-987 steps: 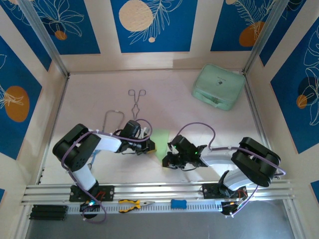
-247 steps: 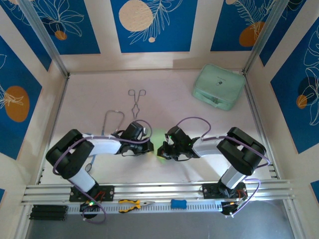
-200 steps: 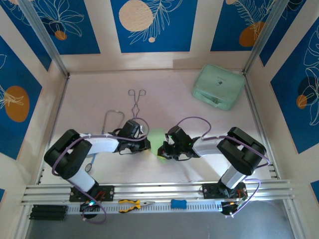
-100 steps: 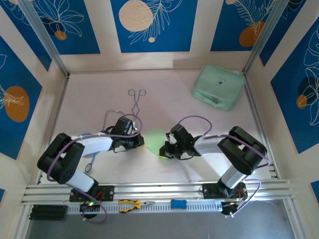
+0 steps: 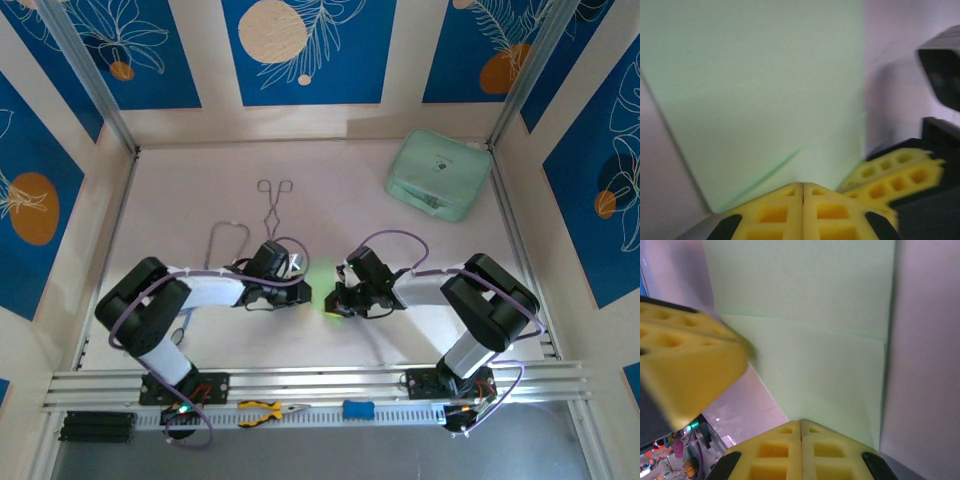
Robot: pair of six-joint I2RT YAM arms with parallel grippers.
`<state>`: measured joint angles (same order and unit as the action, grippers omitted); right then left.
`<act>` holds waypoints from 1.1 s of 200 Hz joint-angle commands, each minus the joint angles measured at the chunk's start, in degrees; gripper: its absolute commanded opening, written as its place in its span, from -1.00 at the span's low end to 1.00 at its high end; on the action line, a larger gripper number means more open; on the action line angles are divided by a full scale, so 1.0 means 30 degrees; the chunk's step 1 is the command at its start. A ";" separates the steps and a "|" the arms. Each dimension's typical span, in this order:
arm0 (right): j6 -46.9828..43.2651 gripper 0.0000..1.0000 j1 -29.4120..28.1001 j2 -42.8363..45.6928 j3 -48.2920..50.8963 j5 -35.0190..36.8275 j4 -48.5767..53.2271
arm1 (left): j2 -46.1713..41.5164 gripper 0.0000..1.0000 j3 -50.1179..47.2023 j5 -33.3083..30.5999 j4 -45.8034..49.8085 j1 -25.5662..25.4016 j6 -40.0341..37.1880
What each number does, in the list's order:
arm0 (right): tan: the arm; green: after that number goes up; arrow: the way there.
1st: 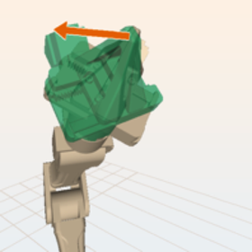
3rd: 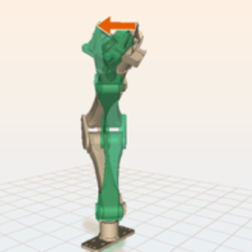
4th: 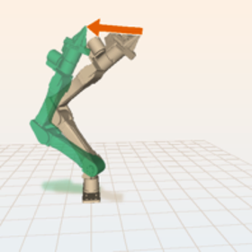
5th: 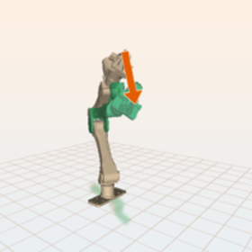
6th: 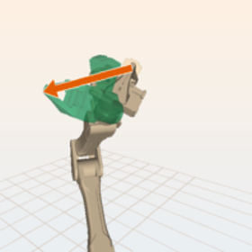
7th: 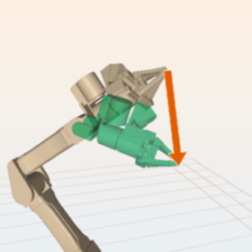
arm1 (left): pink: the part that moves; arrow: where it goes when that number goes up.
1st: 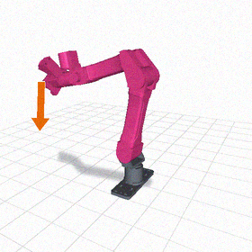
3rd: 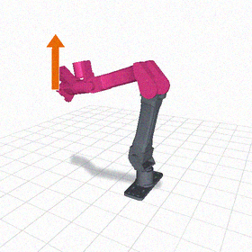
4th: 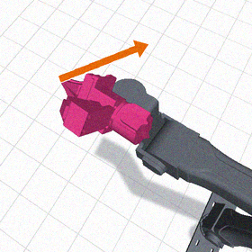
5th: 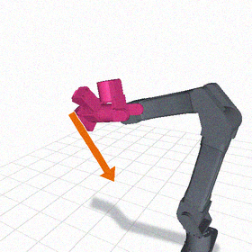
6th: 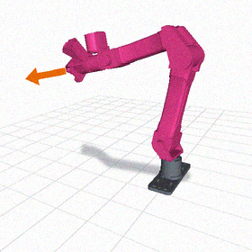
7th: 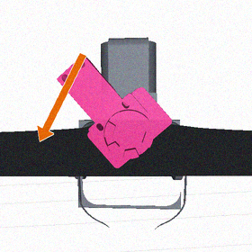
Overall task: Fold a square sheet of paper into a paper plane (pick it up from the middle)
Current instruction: Third fold the triangle at the center of the table.
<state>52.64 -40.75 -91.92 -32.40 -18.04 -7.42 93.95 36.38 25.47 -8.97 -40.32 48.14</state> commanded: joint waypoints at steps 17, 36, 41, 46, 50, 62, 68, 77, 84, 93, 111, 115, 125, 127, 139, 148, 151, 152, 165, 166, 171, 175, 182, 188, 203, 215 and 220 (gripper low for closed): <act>-0.0900 -0.94 0.0171 0.0841 -0.0725 0.0052 0.2464 | 0.0563 -0.90 0.0131 -0.0529 0.0731 0.0030 0.0378; -0.0903 -0.92 0.0116 0.1559 -0.1147 0.0040 0.2437 | 0.0469 -0.94 -0.0056 -0.0619 0.0882 0.0029 0.0410; -0.0907 -0.92 0.0065 0.1631 -0.1283 0.0060 0.2444 | 0.0455 -0.94 -0.0057 -0.0584 0.0881 0.0022 0.0418; -0.0828 -0.92 0.0009 0.1636 -0.1369 0.0059 0.2391 | 0.0501 -0.94 -0.0057 -0.0542 0.0867 0.0042 0.0418; -0.0816 -0.91 0.0001 0.1585 -0.1489 0.0002 0.2296 | 0.0530 -0.95 -0.0057 -0.0517 0.0855 0.0029 0.0418; -0.0685 -0.92 -0.0162 0.1199 -0.1710 -0.0165 0.1864 | 0.0613 -0.95 -0.0002 -0.0480 0.0823 0.0014 0.0418; -0.0541 -0.91 -0.0253 0.0912 -0.1821 -0.0167 0.1731 | 0.0615 -0.96 0.0017 -0.0464 0.0847 0.0028 0.0424; -0.0408 -0.90 -0.0357 0.0503 -0.1921 -0.0090 0.1568 | 0.0604 -0.96 0.0046 -0.0477 0.0878 0.0021 0.0418; -0.0315 -0.90 -0.0416 0.0132 -0.1975 -0.0051 0.1437 | 0.0606 -0.96 0.0060 -0.0464 0.0903 0.0041 0.0382; -0.0212 -0.89 -0.0442 -0.0361 -0.2001 -0.0134 0.1329 | 0.0576 -0.96 0.0061 -0.0474 0.0907 0.0028 0.0374; -0.0070 -0.89 -0.0529 -0.0974 -0.1724 -0.0115 0.1200 | 0.0538 -0.96 0.0088 -0.0572 0.1032 0.0036 0.0353; -0.0021 -0.89 -0.0537 -0.0999 -0.1591 -0.0109 0.1090 | 0.0529 -0.96 0.0092 -0.0581 0.1056 0.0023 0.0359; 0.0073 -0.88 -0.0610 -0.0922 -0.1147 -0.0119 0.0875 | 0.0565 -0.97 0.0112 -0.0661 0.1183 0.0022 0.0360; 0.0107 -0.88 -0.0621 -0.0901 -0.1048 -0.0111 0.0865 | 0.0581 -0.96 0.0117 -0.0667 0.1213 0.0021 0.0360; 0.0201 -0.88 -0.0633 -0.0417 -0.0569 -0.0029 0.0966 | 0.0641 -0.98 0.0280 -0.0920 0.1746 0.0045 0.0334; 0.0306 -0.87 -0.0640 0.0190 -0.0203 0.0213 0.1193 | 0.0700 -0.99 0.0500 -0.1185 0.2373 0.0021 0.0243; 0.0318 -0.88 -0.0649 0.0441 -0.0070 0.0301 0.1303 | 0.0718 -1.00 0.0562 -0.1283 0.2577 0.0020 0.0217; 0.0321 -0.87 -0.0651 0.0496 -0.0011 0.0316 0.1331 | 0.0726 -1.00 0.0575 -0.1313 0.2637 0.0020 0.0215; 0.0274 -0.87 -0.0640 0.1542 0.0466 0.0711 0.1869 | 0.0851 -1.00 0.0730 -0.1431 0.3027 0.0078 0.0183; 0.0269 -0.87 -0.0618 0.1633 0.0521 0.0755 0.1937 | 0.0851 -1.00 0.0732 -0.1431 0.3009 0.0079 0.0184; 0.0187 -0.87 -0.0610 0.1970 0.0714 0.0873 0.2201 | 0.0878 -1.00 0.0706 -0.1431 0.3011 0.0057 0.0187; 0.0148 -0.87 -0.0622 0.2202 0.0858 0.0929 0.2425 | 0.0894 -1.00 0.0701 -0.1431 0.2981 0.0050 0.0202; 0.0117 -0.86 -0.0574 0.2589 0.1119 0.1025 0.2734 | 0.0909 -1.00 0.0703 -0.1431 0.3016 0.0078 0.0214; 0.0096 -0.86 -0.0548 0.2888 0.1379 0.1057 0.2993 | 0.0962 -1.00 0.0703 -0.1428 0.3028 0.0078 0.0198; 0.0175 -0.85 -0.0566 0.3773 0.2002 0.1134 0.3383 | 0.0935 -1.00 0.0705 -0.1459 0.3079 0.0104 0.0242; 0.0399 -0.85 -0.0537 0.4586 0.2472 0.1473 0.3816 | 0.0884 -1.00 0.0676 -0.1491 0.3079 0.0097 0.0315; 0.0468 -0.84 -0.0510 0.4925 0.2571 0.1670 0.3965 | 0.0891 -1.00 0.0654 -0.1464 0.3006 0.0084 0.0398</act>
<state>53.01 -42.33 -81.38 -27.09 -15.00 -0.49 94.94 38.76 24.56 -5.08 -40.25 49.15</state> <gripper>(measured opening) 0.078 0.064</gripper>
